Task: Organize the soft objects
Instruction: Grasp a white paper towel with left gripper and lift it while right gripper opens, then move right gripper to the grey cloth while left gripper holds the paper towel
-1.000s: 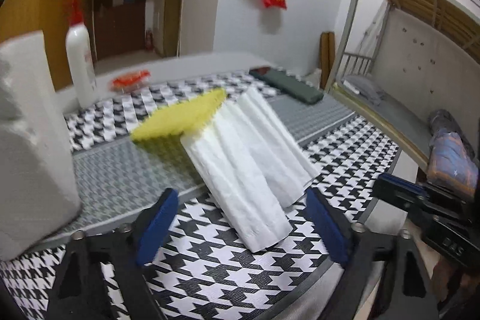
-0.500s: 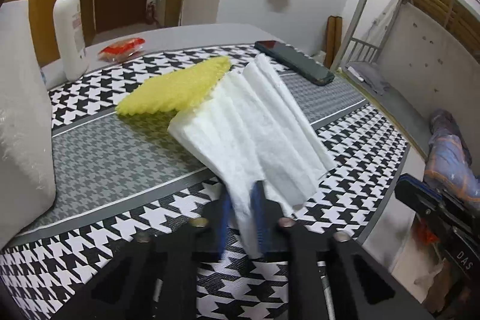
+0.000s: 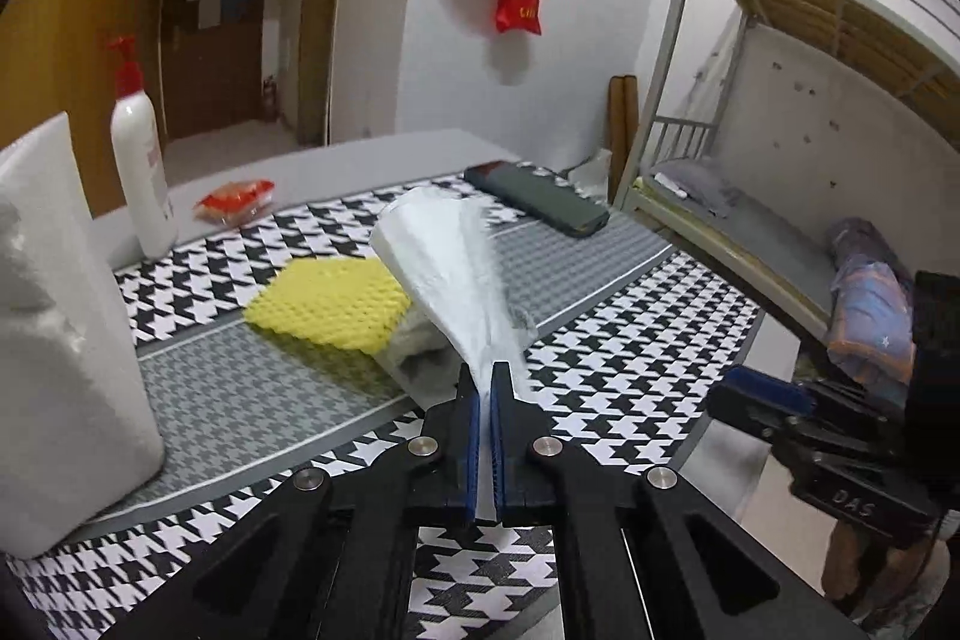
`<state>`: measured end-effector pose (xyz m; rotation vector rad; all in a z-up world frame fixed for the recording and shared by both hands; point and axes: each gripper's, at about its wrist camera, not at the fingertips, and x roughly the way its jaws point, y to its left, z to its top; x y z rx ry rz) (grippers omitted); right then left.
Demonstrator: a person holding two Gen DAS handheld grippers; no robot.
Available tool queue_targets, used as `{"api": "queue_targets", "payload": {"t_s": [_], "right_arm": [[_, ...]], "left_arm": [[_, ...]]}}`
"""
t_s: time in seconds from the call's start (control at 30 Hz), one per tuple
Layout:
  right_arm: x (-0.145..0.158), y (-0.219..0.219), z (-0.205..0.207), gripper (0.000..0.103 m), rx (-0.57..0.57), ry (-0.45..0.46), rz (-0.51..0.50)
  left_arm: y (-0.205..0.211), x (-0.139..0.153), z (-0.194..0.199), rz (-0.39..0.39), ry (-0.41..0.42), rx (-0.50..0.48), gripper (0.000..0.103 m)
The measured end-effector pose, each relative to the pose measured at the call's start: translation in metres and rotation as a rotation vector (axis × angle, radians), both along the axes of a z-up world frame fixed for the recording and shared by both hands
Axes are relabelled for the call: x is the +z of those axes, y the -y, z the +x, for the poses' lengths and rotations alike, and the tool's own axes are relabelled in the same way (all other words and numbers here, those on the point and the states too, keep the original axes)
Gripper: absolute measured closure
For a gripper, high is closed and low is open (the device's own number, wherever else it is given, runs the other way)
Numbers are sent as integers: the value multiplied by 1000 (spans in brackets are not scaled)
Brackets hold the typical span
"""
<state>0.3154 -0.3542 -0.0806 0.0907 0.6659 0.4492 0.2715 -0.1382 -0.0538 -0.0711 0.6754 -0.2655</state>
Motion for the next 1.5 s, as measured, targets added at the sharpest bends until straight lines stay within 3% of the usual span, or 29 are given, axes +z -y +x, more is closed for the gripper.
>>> {"api": "queue_targets", "payload": {"t_s": [0.1,0.47,0.8,1.27,1.33,1.37,1.5], "right_arm": [[2,-2,-1,62,9,9,3],[10,-27,9,61,76,28,-21],[8,-72,28,61,190,21,-67],[-1,-110,70,61,235,-33,-133],[-2,-112,74,42,225,-39,-141],[-2,-112,76,38,219,-40,-144],[-3,-116,82,37,223,-42,-153]], "left_arm": [[-2,9,-8,17,30,1,100],[-27,26,-39,84,122,66,100],[-46,14,-50,89,91,133,100],[-61,-4,-53,87,46,182,100],[-62,-6,-53,90,43,188,100],[-63,-7,-52,90,41,190,100],[-68,-10,-52,88,33,197,100]]}}
